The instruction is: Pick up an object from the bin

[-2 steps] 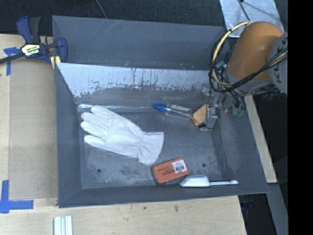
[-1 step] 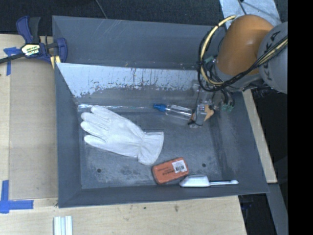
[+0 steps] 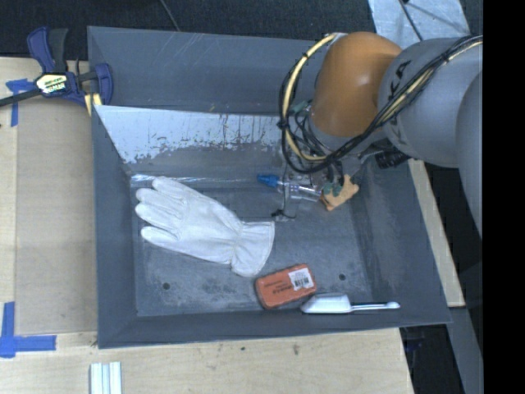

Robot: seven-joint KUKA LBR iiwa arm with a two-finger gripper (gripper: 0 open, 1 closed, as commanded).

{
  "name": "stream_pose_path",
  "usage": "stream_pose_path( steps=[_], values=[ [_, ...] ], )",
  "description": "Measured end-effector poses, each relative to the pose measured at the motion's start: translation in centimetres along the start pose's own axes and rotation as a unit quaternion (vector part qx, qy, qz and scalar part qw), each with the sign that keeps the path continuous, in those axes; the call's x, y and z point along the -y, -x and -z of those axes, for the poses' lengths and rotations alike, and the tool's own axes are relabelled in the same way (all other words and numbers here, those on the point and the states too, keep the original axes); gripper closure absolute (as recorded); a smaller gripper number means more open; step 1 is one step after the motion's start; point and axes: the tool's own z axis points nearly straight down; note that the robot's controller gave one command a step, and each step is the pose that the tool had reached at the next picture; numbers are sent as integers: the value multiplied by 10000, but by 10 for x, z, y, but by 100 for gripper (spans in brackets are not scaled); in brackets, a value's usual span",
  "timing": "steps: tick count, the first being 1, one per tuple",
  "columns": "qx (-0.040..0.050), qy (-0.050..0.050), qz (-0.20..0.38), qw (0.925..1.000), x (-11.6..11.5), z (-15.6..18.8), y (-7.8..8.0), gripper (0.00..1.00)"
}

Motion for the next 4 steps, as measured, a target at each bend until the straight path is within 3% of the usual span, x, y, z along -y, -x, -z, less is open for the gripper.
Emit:
stream_pose_path(
  steps=[1,2,4],
  values=[
    [17,14,-294,9996,-81,-67,-20,0],
    [18,4,-239,9997,-39,-71,0,100],
    [-7,-1,-238,9997,-39,-67,-2,100]
  ],
)
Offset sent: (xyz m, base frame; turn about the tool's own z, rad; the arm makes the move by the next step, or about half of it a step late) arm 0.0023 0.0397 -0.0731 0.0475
